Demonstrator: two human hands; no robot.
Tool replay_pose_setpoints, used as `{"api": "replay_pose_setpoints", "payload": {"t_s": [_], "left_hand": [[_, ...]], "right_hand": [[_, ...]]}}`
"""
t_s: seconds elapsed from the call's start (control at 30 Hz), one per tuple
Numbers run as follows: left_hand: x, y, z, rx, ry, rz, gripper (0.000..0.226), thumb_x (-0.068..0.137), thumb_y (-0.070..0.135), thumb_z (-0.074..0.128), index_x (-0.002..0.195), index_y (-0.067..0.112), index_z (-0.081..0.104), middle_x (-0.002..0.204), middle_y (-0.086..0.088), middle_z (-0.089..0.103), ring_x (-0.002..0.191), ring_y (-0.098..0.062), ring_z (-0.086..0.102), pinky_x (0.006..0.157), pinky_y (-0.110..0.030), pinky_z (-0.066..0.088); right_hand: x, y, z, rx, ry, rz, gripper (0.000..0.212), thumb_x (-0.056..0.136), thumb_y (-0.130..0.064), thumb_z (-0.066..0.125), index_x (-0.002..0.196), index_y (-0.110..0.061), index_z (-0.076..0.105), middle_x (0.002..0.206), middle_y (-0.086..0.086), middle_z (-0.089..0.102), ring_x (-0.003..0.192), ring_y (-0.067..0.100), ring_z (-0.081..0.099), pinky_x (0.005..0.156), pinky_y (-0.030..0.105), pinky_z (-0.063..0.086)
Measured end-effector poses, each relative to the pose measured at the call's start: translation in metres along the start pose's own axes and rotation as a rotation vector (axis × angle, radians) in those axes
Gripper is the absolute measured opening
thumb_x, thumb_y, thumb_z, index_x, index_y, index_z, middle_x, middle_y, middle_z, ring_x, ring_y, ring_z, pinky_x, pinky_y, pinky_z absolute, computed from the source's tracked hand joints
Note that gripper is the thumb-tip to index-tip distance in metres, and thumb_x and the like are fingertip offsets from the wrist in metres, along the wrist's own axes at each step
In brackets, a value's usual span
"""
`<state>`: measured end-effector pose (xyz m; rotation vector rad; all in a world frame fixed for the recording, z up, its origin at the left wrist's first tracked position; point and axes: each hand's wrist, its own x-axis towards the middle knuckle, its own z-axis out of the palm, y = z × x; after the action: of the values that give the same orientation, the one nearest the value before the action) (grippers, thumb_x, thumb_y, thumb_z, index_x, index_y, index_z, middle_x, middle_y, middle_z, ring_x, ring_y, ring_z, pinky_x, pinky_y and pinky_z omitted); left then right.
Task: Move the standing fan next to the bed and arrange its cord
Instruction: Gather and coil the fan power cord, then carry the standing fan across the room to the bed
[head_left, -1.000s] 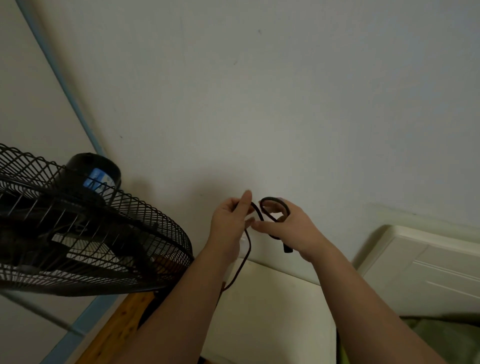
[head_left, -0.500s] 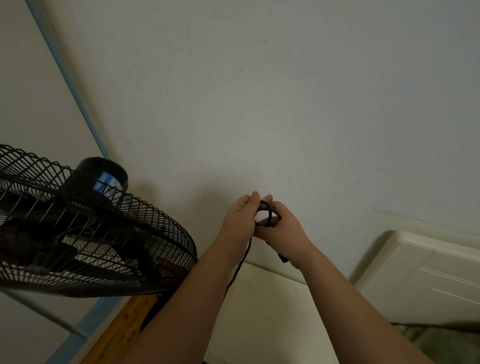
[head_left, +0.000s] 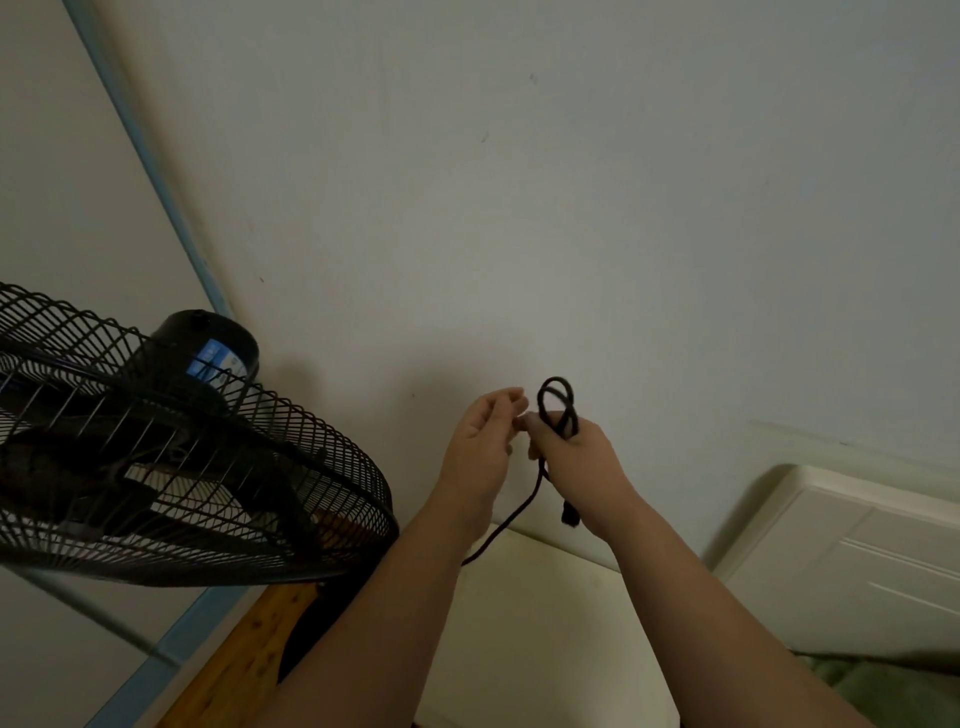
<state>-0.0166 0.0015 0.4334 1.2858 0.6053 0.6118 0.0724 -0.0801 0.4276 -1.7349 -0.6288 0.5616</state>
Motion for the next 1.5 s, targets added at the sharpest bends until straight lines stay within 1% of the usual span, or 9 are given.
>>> {"api": "replay_pose_setpoints", "payload": {"t_s": [0.17,0.23,0.4,0.57,0.77,0.93,1.13,1.4,1.5], "left_hand": [[-0.001,-0.023,-0.003,0.046,0.01,-0.098,0.028,0.102,0.009,0.051,0.12,0.026,0.062,0.123,0.007,0.069,0.121,-0.014,0.059,0.103,-0.034,0.044],[-0.004,-0.034,-0.004,0.111,-0.047,-0.127,0.038,0.098,0.002,0.049,0.127,0.023,0.06,0.125,0.009,0.068,0.12,-0.008,0.058,0.1,-0.029,0.045],[-0.008,-0.061,0.0,0.225,-0.095,-0.168,0.031,0.099,0.008,0.056,0.113,0.036,0.061,0.105,0.019,0.071,0.088,0.016,0.064,0.075,-0.009,0.046],[-0.007,-0.07,0.004,0.273,-0.104,-0.152,0.025,0.095,0.028,0.065,0.119,0.035,0.059,0.105,0.015,0.076,0.1,0.002,0.068,0.086,-0.019,0.048],[-0.008,-0.071,-0.004,0.173,-0.085,-0.098,0.054,0.074,0.026,0.074,0.125,0.019,0.058,0.128,-0.004,0.065,0.124,-0.025,0.059,0.098,-0.047,0.052],[-0.01,-0.064,-0.019,0.092,0.04,-0.08,0.045,0.082,0.006,0.063,0.124,0.022,0.059,0.105,-0.002,0.072,0.087,-0.009,0.067,0.069,-0.024,0.052],[-0.02,-0.06,-0.039,0.207,0.149,-0.072,0.022,0.1,-0.001,0.042,0.112,0.014,0.054,0.082,-0.001,0.053,0.063,-0.002,0.049,0.059,-0.014,0.042],[-0.042,-0.065,-0.056,0.338,0.25,-0.104,0.034,0.106,0.022,0.044,0.139,0.015,0.047,0.086,0.019,0.043,0.072,0.006,0.045,0.058,0.004,0.033],[-0.042,-0.06,-0.057,0.239,0.261,-0.118,0.03,0.105,0.018,0.049,0.134,0.015,0.049,0.122,-0.004,0.062,0.112,-0.015,0.06,0.09,-0.014,0.044]], "right_hand": [[0.01,-0.002,-0.011,0.207,0.053,0.015,0.025,0.103,-0.028,0.05,0.098,-0.021,0.073,0.065,-0.003,0.059,0.089,0.017,0.072,0.078,0.024,0.05],[0.014,-0.006,-0.016,0.398,0.006,0.02,0.025,0.105,-0.023,0.048,0.104,-0.014,0.071,0.061,-0.002,0.052,0.086,0.027,0.074,0.088,0.037,0.055],[0.025,-0.012,-0.02,0.483,-0.026,-0.028,0.025,0.106,-0.022,0.046,0.108,-0.01,0.067,0.059,-0.002,0.038,0.051,0.015,0.049,0.066,0.038,0.055],[0.033,-0.008,-0.014,0.504,-0.12,-0.021,0.024,0.106,-0.019,0.045,0.11,-0.007,0.065,0.055,-0.003,0.031,0.045,0.012,0.028,0.045,0.028,0.03],[0.04,0.0,0.016,0.398,-0.19,0.018,0.012,0.097,-0.022,0.063,0.095,-0.012,0.07,0.05,0.002,0.037,0.041,0.016,0.031,0.044,0.029,0.032],[0.036,-0.004,0.052,0.383,-0.325,0.019,0.012,0.095,-0.018,0.065,0.092,-0.02,0.077,0.048,0.002,0.047,0.045,0.017,0.047,0.047,0.028,0.046],[0.032,-0.01,0.077,0.306,-0.393,0.038,0.012,0.093,-0.022,0.068,0.098,-0.021,0.08,0.069,0.007,0.066,0.076,0.018,0.066,0.073,0.031,0.054],[0.013,-0.012,0.102,0.129,-0.475,0.038,0.012,0.092,-0.022,0.069,0.096,-0.01,0.072,0.087,0.003,0.078,0.088,0.013,0.074,0.084,0.033,0.05],[0.011,-0.015,0.108,0.129,-0.403,0.014,0.008,0.095,-0.019,0.065,0.097,-0.012,0.067,0.077,0.0,0.076,0.078,0.011,0.073,0.075,0.027,0.05]]}}
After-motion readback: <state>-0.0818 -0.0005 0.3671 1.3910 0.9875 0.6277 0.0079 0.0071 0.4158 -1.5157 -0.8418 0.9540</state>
